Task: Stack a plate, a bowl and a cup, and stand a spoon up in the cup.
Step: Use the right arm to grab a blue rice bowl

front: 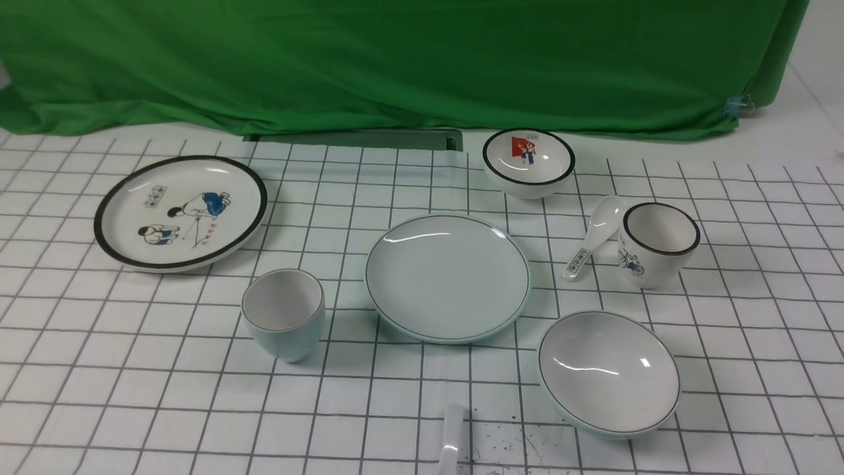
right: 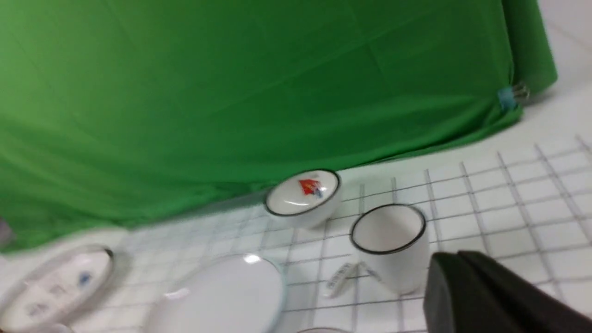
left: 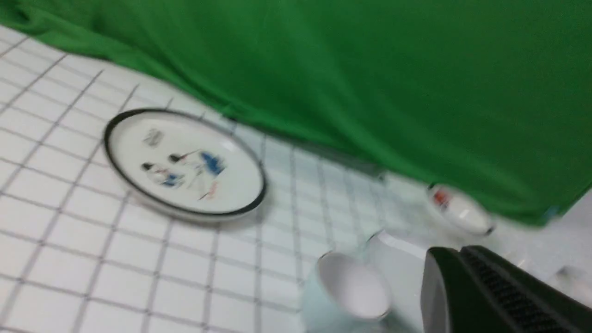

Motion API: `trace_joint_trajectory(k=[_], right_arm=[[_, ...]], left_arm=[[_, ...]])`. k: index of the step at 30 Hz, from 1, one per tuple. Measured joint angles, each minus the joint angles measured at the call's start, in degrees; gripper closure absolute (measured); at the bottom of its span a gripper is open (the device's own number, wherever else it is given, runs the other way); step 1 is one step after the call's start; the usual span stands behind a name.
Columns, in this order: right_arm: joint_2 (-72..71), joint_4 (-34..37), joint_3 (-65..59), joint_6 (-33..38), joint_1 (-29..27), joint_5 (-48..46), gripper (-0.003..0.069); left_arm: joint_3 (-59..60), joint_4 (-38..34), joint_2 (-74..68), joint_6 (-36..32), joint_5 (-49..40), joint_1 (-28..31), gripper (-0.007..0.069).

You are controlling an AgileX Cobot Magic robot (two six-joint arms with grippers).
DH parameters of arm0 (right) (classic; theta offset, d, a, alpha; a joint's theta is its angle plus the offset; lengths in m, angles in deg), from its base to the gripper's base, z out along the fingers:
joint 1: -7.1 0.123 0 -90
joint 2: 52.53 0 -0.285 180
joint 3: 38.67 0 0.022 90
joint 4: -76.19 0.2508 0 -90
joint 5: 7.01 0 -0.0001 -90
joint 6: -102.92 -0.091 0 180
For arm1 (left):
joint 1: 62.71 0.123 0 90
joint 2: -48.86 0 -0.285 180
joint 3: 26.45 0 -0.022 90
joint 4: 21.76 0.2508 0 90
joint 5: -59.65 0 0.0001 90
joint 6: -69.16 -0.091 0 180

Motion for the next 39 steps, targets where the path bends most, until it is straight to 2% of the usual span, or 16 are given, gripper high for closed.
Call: trace_joint_trajectory(k=[1, 3, 4, 5, 6, 10, 14, 19, 23, 27, 28, 29, 31, 34, 39], right_arm=[[5.0, -0.1, 4.1, 5.1, 0.1, -3.2, 0.065], [10.7, -0.1, 9.6, 10.0, 0.1, -8.6, 0.065], [14.9, -0.2, 13.6, 13.0, 0.1, -14.0, 0.065], [15.6, -0.2, 14.3, 13.4, 0.1, -14.0, 0.065], [21.1, -0.2, 19.1, 16.5, 0.1, -20.5, 0.065], [32.0, -1.3, 27.6, 19.8, 0.9, -33.7, 0.065], [41.0, -4.0, 31.9, 20.8, 4.4, -37.9, 0.065], [51.1, -11.2, 33.9, 17.7, 10.8, -38.3, 0.0645], [57.2, -15.5, 34.6, 13.2, 12.5, -37.4, 0.061], [64.8, -17.0, 34.9, 10.1, 12.6, -33.2, 0.0459], [65.1, -17.0, 34.9, 10.0, 12.6, -32.7, 0.0449], [67.2, -17.1, 34.9, 8.9, 12.6, -30.8, 0.0377], [70.0, -17.2, 34.9, 7.3, 12.4, -28.2, 0.0308], [74.1, -17.3, 34.9, 5.7, 11.1, -24.8, 0.0265], [79.7, -15.3, 35.0, 4.6, 10.4, -21.3, 0.0254]], left_arm=[[-3.9, 2.0, -4.4, -3.5, -4.8, 0.0, 0.0653], [-8.6, 4.8, -10.3, -8.0, -10.5, -0.1, 0.0653], [-12.0, 6.4, -13.7, -9.8, -14.2, -0.7, 0.0653], [-12.0, 6.6, -14.2, -10.0, -14.2, -0.9, 0.0653], [-14.8, 7.8, -17.7, -11.0, -17.0, -2.9, 0.0653], [-17.9, 9.6, -23.5, -11.9, -19.1, -10.2, 0.0653], [-18.4, 11.8, -29.0, -12.7, -20.3, -17.4, 0.0653], [-18.4, 12.6, -35.3, -12.7, -20.9, -22.7, 0.0653], [-18.4, 12.6, -39.0, -12.7, -20.5, -24.6, 0.0653], [-20.0, 12.5, -43.7, -11.9, -20.4, -25.0, 0.0649], [-20.3, 12.5, -43.8, -11.8, -20.4, -25.0, 0.0648], [-21.3, 12.5, -45.0, -11.0, -20.4, -25.0, 0.0641], [-22.9, 12.5, -46.4, -10.6, -20.2, -25.0, 0.0633], [-24.6, 12.5, -47.9, -10.2, -19.5, -25.0, 0.0624], [-25.2, 12.6, -49.2, -10.0, -18.1, -25.0, 0.061]])
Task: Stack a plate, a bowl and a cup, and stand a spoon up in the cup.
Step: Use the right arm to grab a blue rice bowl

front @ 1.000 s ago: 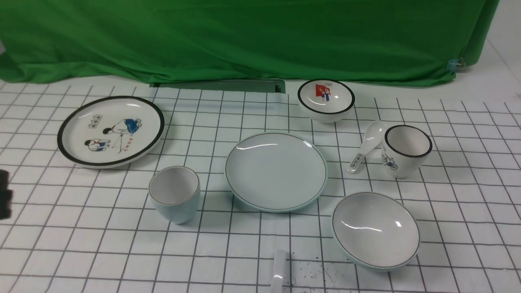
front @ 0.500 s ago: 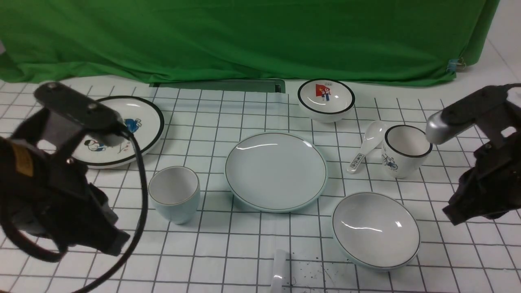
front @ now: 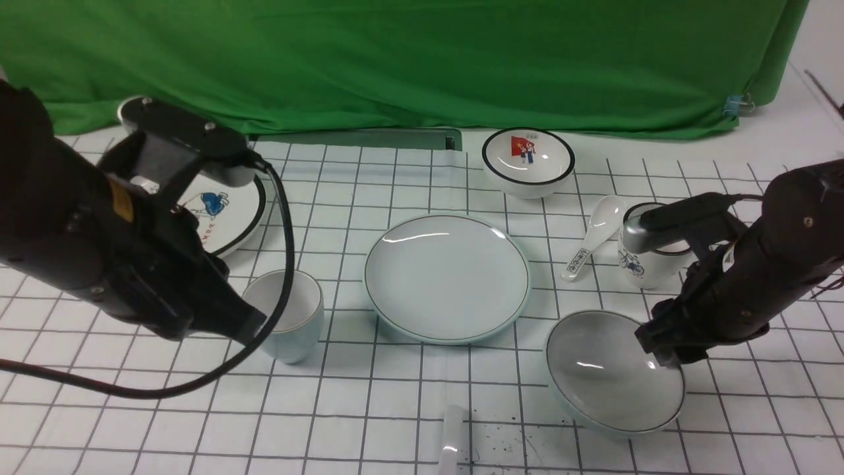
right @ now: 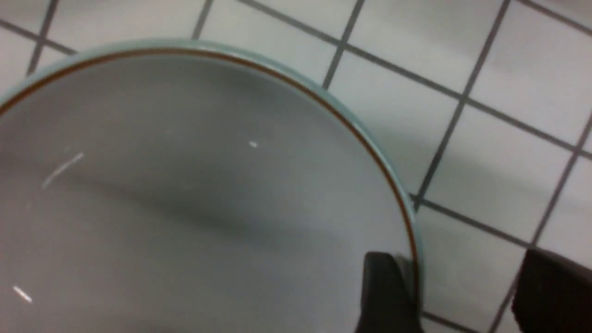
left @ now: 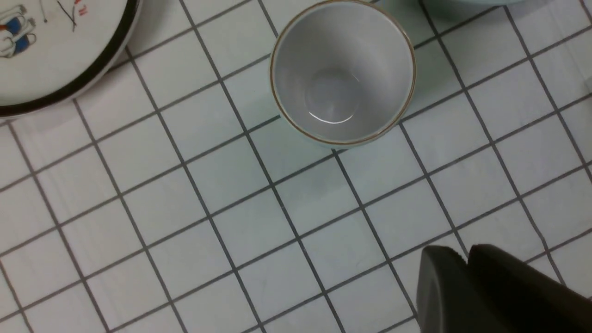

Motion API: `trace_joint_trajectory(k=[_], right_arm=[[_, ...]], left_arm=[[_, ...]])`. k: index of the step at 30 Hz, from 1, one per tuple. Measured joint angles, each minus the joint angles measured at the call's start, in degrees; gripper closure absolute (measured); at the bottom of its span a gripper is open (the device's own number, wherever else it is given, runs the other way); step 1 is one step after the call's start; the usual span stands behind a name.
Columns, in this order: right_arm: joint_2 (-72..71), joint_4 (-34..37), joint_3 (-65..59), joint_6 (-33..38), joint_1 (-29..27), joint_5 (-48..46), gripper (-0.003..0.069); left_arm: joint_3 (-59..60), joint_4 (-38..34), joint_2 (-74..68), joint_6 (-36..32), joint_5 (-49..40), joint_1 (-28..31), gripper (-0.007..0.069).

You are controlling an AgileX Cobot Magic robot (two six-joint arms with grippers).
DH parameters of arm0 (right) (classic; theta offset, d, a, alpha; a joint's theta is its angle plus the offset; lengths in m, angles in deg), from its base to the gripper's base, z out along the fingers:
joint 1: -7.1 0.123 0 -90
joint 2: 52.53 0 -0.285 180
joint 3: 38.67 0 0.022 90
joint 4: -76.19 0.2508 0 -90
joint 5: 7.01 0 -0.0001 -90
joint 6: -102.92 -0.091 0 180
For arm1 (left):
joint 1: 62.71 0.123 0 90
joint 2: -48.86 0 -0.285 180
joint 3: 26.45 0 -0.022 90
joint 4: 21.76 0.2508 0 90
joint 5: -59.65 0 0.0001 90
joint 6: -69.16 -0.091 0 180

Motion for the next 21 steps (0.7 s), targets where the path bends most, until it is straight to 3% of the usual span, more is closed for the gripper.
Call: trace_joint_trajectory(k=[4, 8, 10, 13, 21], right_arm=[[2.0, 3.1, 0.0, 0.1, 0.0, 1.0, 0.0262], [2.1, 3.3, 0.0, 0.1, 0.0, 1.2, 0.033], [2.1, 4.2, 0.0, 0.1, 0.0, 1.3, 0.0435], [2.1, 5.8, 0.0, 1.6, 0.0, 1.3, 0.0533], [-0.5, 9.6, 2.7, 8.5, -0.2, -4.2, 0.0587]], left_arm=[[0.0, 0.0, -0.1, 0.0, 1.7, 0.0, 0.0603], [0.0, 0.0, -0.1, 0.0, 2.2, 0.0, 0.06], [0.0, 0.1, -0.1, 0.0, 2.6, 0.0, 0.0596], [0.0, 0.7, -0.1, 0.0, 3.3, 0.0, 0.0592], [0.0, 3.7, 0.1, 0.2, 3.5, 0.0, 0.0587]])
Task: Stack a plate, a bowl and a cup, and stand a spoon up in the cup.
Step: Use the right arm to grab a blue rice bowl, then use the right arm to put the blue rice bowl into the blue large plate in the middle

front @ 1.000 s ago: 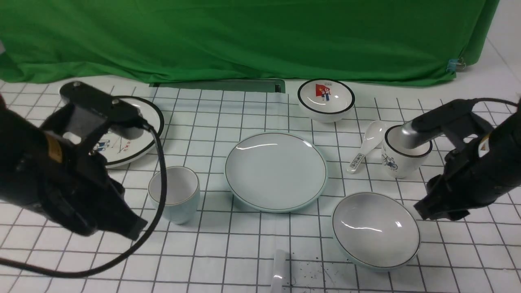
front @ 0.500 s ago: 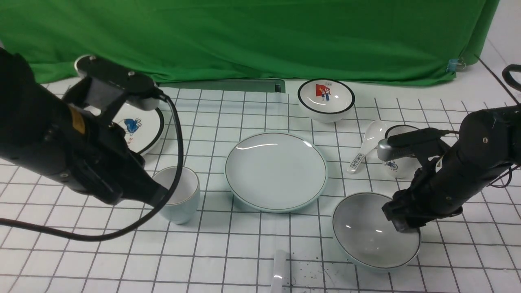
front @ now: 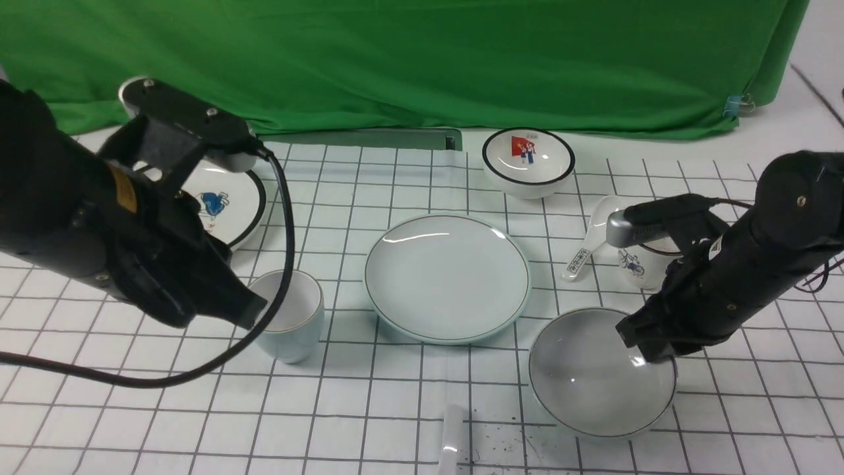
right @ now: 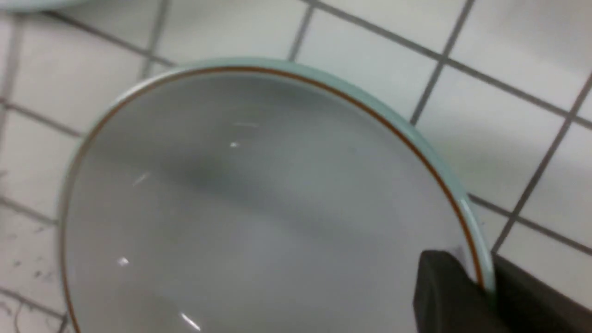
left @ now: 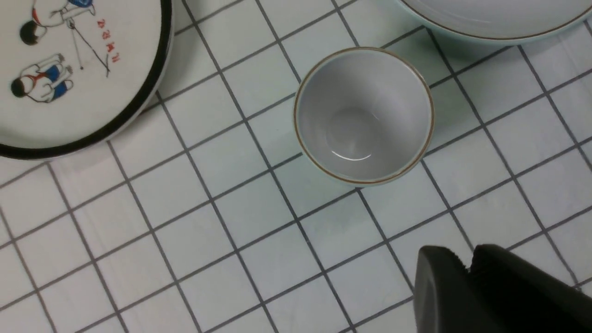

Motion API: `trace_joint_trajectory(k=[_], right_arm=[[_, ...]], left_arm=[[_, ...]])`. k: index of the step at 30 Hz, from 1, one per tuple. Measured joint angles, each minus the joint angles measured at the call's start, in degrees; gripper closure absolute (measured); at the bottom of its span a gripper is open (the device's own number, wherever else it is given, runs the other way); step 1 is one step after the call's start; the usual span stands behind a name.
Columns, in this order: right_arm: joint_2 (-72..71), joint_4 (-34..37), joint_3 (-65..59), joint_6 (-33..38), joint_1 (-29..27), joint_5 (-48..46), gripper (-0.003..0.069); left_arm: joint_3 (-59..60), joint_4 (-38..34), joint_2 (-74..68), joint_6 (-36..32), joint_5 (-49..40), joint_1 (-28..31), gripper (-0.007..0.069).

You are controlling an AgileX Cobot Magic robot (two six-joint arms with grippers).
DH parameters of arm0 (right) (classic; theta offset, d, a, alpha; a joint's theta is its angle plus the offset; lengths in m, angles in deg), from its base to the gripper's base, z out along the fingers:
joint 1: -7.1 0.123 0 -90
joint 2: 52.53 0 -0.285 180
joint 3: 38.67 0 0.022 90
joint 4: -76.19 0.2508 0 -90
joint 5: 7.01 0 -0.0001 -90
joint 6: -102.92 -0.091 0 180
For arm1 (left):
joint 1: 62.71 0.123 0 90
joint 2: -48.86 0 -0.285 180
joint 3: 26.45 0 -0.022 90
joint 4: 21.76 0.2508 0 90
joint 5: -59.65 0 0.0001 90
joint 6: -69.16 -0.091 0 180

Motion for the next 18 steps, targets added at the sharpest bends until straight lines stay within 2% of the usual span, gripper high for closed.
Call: trace_joint_trajectory(k=[4, 9, 13, 18], right_arm=[[-3.8, 5.0, 6.6, 4.8, 0.0, -4.8, 0.0587], [-1.9, 8.7, 16.8, 5.8, 2.2, -5.3, 0.0587], [5.6, 9.2, 26.6, 3.8, 5.3, -5.4, 0.0587], [15.1, 9.5, 36.3, -0.3, 6.2, -5.6, 0.0587]], left_arm=[[-0.2, 3.7, 0.7, 3.3, -0.2, 0.0, 0.0587], [-1.6, 4.5, 0.7, 4.7, -0.3, 0.0, 0.0584], [-2.8, 4.5, 0.7, 4.8, -0.6, 0.9, 0.0581], [-3.4, 3.4, 0.8, 4.9, -2.0, 4.2, 0.058]])
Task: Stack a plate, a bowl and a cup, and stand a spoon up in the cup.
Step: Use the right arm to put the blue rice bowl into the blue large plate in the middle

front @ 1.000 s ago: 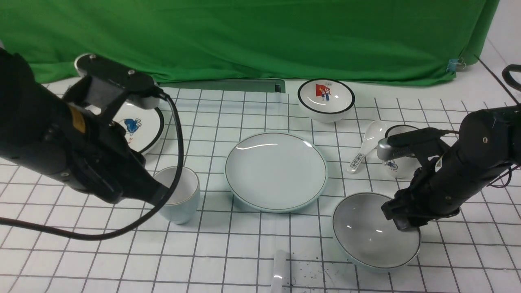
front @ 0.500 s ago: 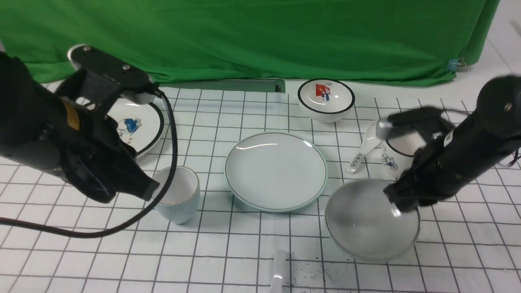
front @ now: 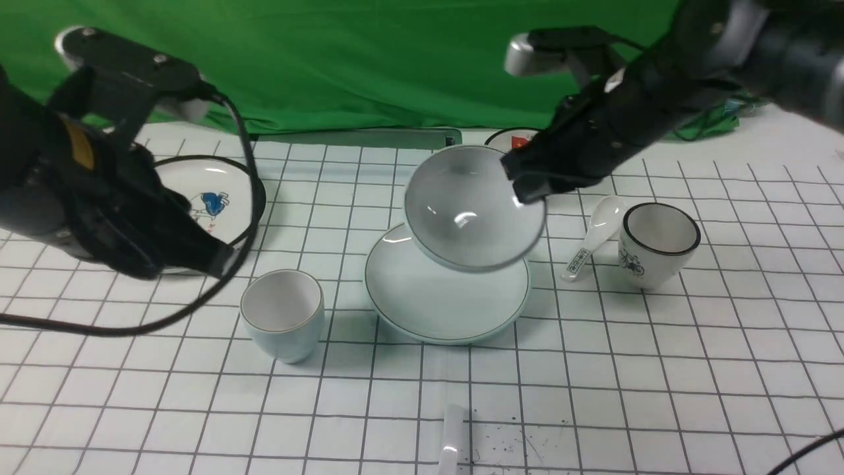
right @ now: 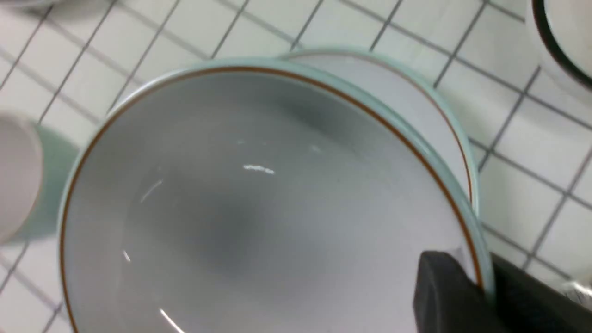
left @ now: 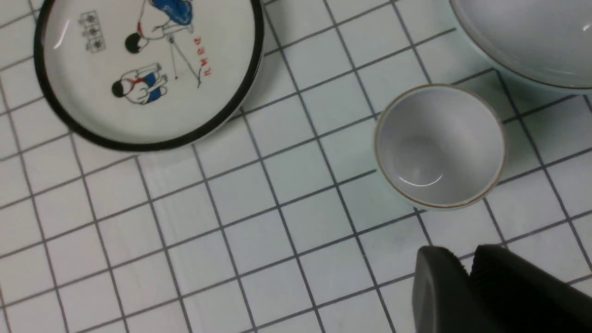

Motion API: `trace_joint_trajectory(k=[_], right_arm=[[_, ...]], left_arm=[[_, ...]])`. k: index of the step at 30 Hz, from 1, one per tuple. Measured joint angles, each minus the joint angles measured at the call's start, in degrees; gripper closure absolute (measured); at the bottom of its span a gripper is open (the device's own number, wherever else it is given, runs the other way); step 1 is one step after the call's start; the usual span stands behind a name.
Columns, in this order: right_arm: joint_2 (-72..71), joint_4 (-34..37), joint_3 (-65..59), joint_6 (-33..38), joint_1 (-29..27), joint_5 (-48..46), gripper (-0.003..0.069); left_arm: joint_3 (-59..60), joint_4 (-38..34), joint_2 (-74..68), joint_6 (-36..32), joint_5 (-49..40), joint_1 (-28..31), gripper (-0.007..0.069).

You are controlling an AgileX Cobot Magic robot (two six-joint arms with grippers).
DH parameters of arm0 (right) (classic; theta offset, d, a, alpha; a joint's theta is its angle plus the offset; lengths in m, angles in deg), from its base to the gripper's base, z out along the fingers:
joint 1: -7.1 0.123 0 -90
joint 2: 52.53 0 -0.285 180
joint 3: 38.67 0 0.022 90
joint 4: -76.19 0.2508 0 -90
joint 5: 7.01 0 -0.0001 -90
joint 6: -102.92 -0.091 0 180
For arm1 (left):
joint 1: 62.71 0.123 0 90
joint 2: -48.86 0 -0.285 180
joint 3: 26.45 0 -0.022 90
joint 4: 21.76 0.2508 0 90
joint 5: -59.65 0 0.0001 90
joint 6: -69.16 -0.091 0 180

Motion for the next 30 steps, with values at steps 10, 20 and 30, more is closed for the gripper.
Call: trace_joint_trajectory(k=[10, 20, 30], right_arm=[[12.1, -0.2, 5.5, -4.2, 0.0, 0.5, 0.0587], [13.0, -0.2, 5.7, -4.8, 0.8, 1.5, 0.0578], [12.9, -1.7, 7.2, -5.0, 1.0, -5.2, 0.0331]], left_arm=[[0.0, -1.9, 0.0, 0.0, -0.8, 2.6, 0.0562], [0.0, -2.6, 0.0, 0.0, -0.3, 2.6, 0.0518], [0.0, -2.6, 0.0, 0.5, 0.1, 2.6, 0.0375]])
